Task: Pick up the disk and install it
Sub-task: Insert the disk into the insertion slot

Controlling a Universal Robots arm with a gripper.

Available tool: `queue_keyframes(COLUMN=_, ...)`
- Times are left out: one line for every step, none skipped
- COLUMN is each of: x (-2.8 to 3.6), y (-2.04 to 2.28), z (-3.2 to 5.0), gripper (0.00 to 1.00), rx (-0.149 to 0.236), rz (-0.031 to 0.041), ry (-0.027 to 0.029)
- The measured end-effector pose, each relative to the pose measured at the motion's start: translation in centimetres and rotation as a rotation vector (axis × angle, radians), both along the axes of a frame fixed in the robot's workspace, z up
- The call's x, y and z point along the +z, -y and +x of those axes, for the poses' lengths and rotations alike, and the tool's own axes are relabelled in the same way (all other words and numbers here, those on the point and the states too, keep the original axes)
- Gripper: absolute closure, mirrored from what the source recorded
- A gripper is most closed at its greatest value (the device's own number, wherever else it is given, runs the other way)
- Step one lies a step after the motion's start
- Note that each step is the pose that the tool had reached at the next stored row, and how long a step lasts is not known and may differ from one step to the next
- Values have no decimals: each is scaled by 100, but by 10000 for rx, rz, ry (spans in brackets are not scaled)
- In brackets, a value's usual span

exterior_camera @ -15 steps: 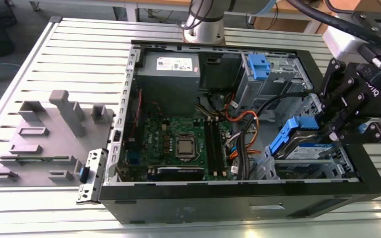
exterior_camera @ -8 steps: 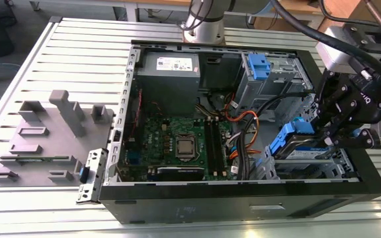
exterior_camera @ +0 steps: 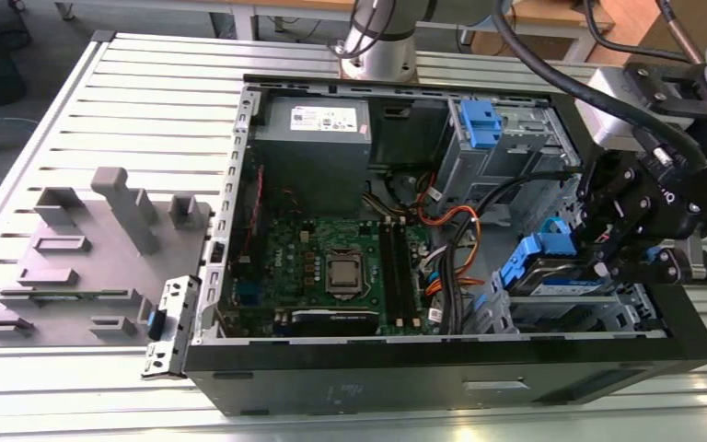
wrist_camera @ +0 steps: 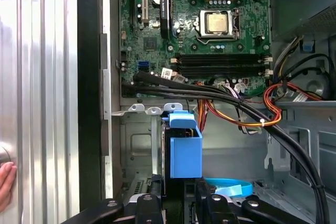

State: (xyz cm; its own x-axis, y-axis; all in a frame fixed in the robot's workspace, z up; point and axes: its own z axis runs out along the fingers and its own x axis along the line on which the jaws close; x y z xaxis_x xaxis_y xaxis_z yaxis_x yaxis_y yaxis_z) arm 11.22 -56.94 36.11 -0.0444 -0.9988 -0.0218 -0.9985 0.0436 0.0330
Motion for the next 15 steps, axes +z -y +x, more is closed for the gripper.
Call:
queue_keyframes(x=-12, y=0, z=0, gripper=65, rx=0, rz=1, ry=0)
queue_keyframes(x=-24, y=0, z=0, gripper=65, rx=0, rz=0, ry=0)
queue_keyframes(x=-38, y=0, z=0, gripper=65, rx=0, rz=1, ry=0)
queue_keyframes(x=-52, y=0, z=0, gripper=65, rx=0, rz=2, ry=0)
queue_keyframes(x=-66, y=0, z=0, gripper=65, rx=0, rz=2, ry=0)
queue_keyframes(x=-80, y=1, z=0, gripper=65, rx=0, rz=1, ry=0)
queue_keyframes(x=-94, y=0, z=0, gripper=65, rx=1, rz=1, ry=0)
queue_keyframes(x=-108, y=1, z=0, gripper=65, rx=0, rz=1, ry=0)
queue_keyframes(x=-120, y=1, z=0, gripper=65, rx=0, rz=0, ry=0)
queue_keyframes(x=-131, y=1, z=0, gripper=65, rx=0, rz=0, ry=0)
queue_keyframes(x=-142, y=1, z=0, gripper=65, rx=0, rz=1, ry=0)
queue_keyframes(x=-152, y=1, z=0, gripper=65, rx=0, rz=1, ry=0)
queue_keyframes(x=-161, y=1, z=0, gripper=65, rx=0, rz=1, ry=0)
queue_keyframes(x=-166, y=1, z=0, gripper=65, rx=0, rz=-1, ry=0)
queue_keyframes(x=-168, y=1, z=0, gripper=65, rx=0, rz=-1, ry=0)
